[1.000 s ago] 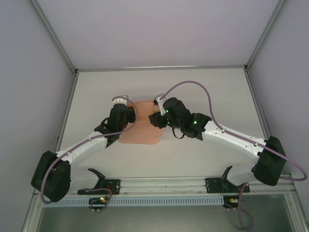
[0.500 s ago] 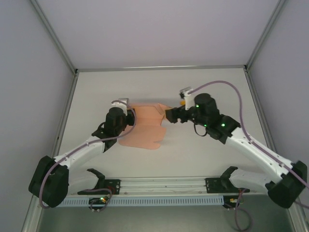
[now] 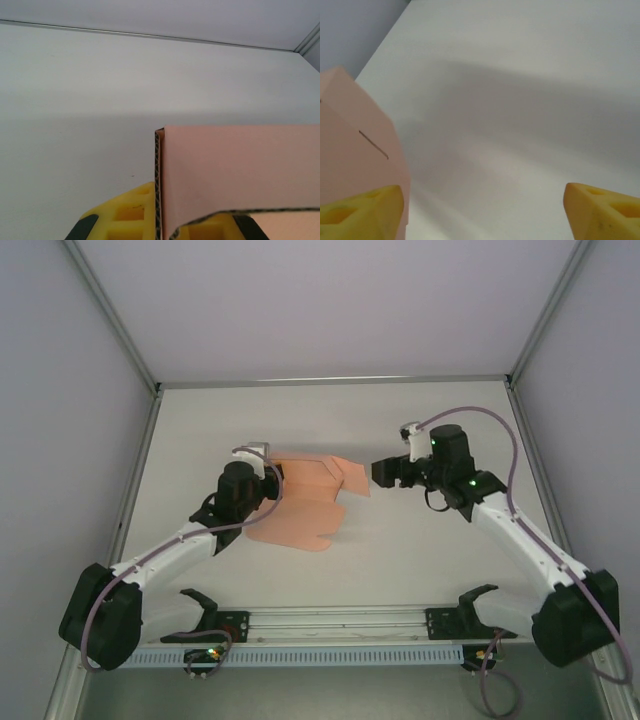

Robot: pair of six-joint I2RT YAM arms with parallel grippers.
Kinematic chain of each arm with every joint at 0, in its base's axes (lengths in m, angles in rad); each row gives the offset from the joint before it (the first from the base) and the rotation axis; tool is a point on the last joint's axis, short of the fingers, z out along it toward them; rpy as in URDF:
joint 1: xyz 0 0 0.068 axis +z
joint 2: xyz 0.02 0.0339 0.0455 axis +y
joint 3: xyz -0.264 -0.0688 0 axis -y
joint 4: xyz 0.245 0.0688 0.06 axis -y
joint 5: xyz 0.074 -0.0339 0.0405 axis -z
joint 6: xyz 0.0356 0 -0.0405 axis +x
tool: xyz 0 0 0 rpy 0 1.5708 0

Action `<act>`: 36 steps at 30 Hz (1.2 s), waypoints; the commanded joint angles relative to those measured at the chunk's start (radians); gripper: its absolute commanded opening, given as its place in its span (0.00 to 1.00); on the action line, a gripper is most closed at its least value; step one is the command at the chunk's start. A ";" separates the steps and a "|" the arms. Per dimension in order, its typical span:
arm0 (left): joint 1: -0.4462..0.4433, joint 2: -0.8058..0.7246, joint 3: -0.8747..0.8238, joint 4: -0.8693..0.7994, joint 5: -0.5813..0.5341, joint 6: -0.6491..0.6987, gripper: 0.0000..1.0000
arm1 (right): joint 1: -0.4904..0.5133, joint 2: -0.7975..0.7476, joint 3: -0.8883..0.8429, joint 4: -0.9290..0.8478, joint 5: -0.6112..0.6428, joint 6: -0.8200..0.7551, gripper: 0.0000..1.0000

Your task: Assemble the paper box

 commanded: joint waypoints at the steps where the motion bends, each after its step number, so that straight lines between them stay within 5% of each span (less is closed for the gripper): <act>1: 0.006 -0.010 0.014 0.018 0.009 0.017 0.00 | 0.004 0.063 0.024 0.043 -0.261 -0.019 0.76; 5: 0.006 0.001 0.019 0.009 -0.001 0.020 0.00 | 0.037 0.102 0.032 0.091 -0.398 -0.039 0.69; 11: 0.008 0.019 0.024 0.015 0.016 0.017 0.00 | 0.148 0.142 0.091 0.008 -0.341 -0.157 0.63; 36: 0.006 0.012 0.050 -0.022 0.024 0.000 0.00 | 0.259 0.289 0.175 0.061 -0.197 -0.224 0.80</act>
